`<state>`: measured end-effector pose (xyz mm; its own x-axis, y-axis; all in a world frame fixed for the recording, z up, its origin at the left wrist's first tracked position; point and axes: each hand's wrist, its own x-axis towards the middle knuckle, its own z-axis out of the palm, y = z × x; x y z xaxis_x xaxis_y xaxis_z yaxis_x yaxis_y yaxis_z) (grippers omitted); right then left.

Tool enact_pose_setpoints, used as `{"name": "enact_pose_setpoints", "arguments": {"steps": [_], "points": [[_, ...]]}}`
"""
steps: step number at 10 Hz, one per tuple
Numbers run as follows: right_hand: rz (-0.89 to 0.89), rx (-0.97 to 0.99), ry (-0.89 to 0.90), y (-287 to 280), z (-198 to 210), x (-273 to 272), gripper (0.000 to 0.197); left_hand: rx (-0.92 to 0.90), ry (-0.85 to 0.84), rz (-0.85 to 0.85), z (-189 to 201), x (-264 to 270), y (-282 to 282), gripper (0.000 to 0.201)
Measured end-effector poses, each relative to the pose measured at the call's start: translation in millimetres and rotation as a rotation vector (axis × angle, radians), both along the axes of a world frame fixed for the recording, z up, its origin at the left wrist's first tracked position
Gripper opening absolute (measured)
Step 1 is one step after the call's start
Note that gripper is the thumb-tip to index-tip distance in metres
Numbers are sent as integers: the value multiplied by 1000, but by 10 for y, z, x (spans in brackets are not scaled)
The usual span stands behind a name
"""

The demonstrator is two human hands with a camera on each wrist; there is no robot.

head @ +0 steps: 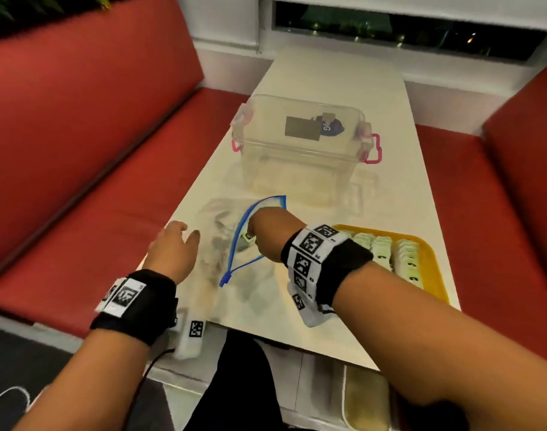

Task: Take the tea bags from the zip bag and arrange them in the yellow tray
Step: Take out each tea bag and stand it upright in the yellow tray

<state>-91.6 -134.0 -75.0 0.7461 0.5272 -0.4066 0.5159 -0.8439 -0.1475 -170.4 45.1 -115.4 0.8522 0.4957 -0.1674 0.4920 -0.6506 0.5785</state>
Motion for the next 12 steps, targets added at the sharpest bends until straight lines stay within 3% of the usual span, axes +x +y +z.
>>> {"name": "enact_pose_setpoints", "arguments": {"steps": [1,2,4,5,7,8,9,10,11,12], "points": [[56,-157,-16,114,-960,547,54,-183,32,-42,-83,-42,-77,50],[19,-244,54,342,-375,155,58,-234,9,-32,-127,-61,-74,41],[43,-242,126,391,-290,45,65,-359,14,-145,-164,-109,-42,24],[72,-150,154,440,-277,15,87,-386,18,-195,-160,-101,-24,28],[48,-93,174,486,-272,65,66,-430,15,-191,-177,-101,16,30],[32,-17,87,496,-310,48,52,-455,11,-175,-175,-105,32,26],[120,-119,-19,526,-342,62,33,-468,18,-167,-182,-100,39,26],[46,-71,60,635,-246,50,22,-465,-2,-129,-186,-88,34,25],[-193,13,177,580,-244,61,24,-478,-27,-72,-179,-87,36,25],[-183,28,161,464,-932,479,65,-494,-33,-43,-172,-78,38,24]]}}
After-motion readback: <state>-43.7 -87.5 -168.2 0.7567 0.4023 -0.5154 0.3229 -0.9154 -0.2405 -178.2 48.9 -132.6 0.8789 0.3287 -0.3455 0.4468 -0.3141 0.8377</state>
